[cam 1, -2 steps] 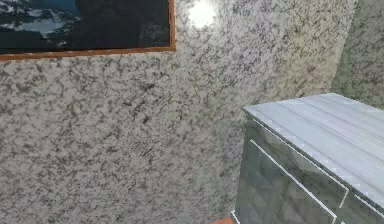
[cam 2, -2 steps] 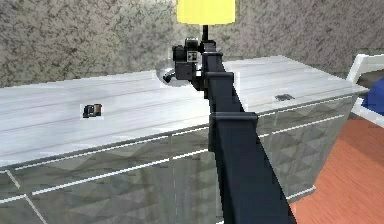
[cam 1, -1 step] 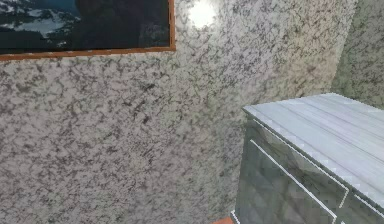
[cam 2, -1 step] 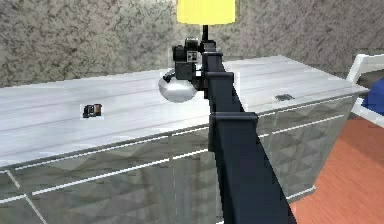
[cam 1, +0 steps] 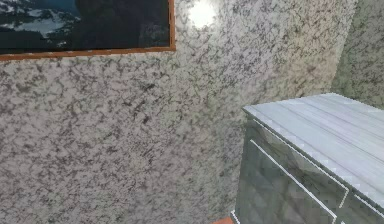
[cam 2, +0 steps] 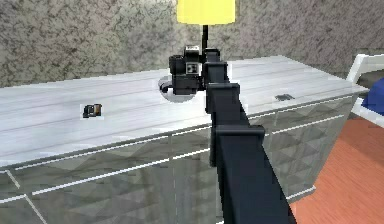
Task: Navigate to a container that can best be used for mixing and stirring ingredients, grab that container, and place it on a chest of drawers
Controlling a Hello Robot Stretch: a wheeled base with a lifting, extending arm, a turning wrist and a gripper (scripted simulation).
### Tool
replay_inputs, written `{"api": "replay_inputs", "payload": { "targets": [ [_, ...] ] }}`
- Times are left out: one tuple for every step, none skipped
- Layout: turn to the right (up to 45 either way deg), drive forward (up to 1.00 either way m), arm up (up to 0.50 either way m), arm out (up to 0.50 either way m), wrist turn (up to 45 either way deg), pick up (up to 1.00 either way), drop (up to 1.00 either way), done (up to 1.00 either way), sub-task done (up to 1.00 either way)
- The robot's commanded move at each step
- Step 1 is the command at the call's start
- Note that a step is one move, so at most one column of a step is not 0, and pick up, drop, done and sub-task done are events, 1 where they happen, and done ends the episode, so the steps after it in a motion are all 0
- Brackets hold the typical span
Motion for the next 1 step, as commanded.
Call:
{"api": "replay_inputs", "payload": {
  "targets": [
    [0.0,0.00,0.00,0.00,0.0,0.00,0.00,1.00,0.00]
  ]
}}
